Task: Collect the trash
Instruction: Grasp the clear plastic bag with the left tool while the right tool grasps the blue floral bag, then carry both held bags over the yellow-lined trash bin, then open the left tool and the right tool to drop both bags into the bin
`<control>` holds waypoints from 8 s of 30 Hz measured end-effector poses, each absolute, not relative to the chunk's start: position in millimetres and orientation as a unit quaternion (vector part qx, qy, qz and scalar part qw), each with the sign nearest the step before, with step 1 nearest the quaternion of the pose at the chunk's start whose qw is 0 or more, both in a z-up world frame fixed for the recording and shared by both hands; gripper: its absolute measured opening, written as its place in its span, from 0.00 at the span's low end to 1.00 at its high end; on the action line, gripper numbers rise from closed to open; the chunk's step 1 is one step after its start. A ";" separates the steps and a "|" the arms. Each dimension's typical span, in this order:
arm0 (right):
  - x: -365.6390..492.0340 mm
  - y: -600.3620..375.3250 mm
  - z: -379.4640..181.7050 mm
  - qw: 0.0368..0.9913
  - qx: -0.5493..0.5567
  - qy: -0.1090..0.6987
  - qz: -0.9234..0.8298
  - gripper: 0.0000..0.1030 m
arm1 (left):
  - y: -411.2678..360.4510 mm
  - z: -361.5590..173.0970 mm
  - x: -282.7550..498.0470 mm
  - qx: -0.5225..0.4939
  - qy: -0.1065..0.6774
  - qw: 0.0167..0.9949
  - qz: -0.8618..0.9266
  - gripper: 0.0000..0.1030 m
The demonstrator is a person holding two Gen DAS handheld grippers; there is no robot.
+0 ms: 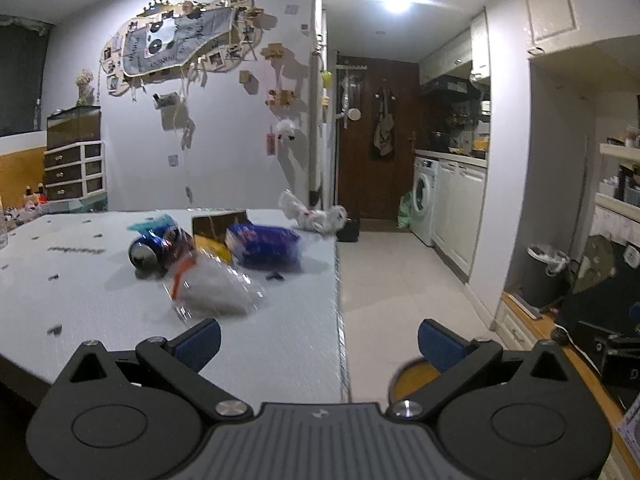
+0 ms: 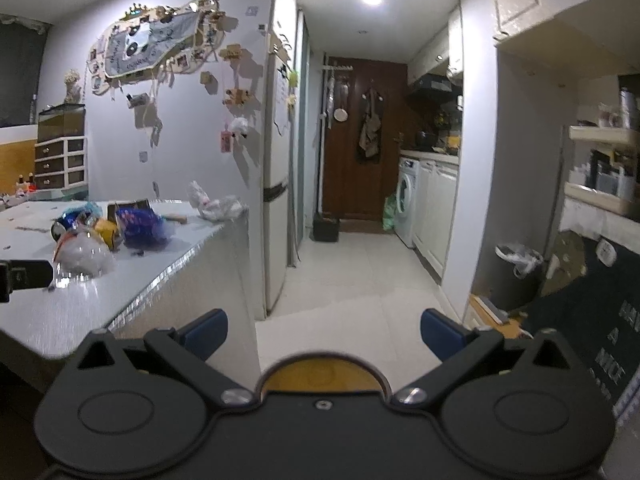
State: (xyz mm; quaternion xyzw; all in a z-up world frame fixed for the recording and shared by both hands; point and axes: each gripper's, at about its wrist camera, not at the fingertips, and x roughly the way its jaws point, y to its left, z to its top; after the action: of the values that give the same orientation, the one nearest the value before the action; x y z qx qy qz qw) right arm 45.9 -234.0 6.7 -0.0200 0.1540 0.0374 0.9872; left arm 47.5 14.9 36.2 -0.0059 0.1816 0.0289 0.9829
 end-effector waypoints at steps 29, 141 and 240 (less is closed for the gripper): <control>339.9 -95.4 56.0 0.931 -0.051 0.238 0.274 1.00 | 160.5 13.9 274.6 -0.200 0.374 0.881 0.211 1.00; 357.6 -232.7 112.4 0.880 0.050 0.446 0.155 0.05 | -36.4 129.3 365.7 -0.063 0.433 0.897 -0.069 0.15; 391.6 -324.8 -218.4 0.764 0.089 0.637 0.061 0.46 | -143.5 -240.5 434.7 0.004 0.655 0.751 -0.075 0.50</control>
State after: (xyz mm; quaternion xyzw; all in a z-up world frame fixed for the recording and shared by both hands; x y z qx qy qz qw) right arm 391.6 -324.8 -218.4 0.0892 0.6367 0.0610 0.7635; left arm 434.7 -143.5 -240.5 0.0039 0.6555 -0.0749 0.7515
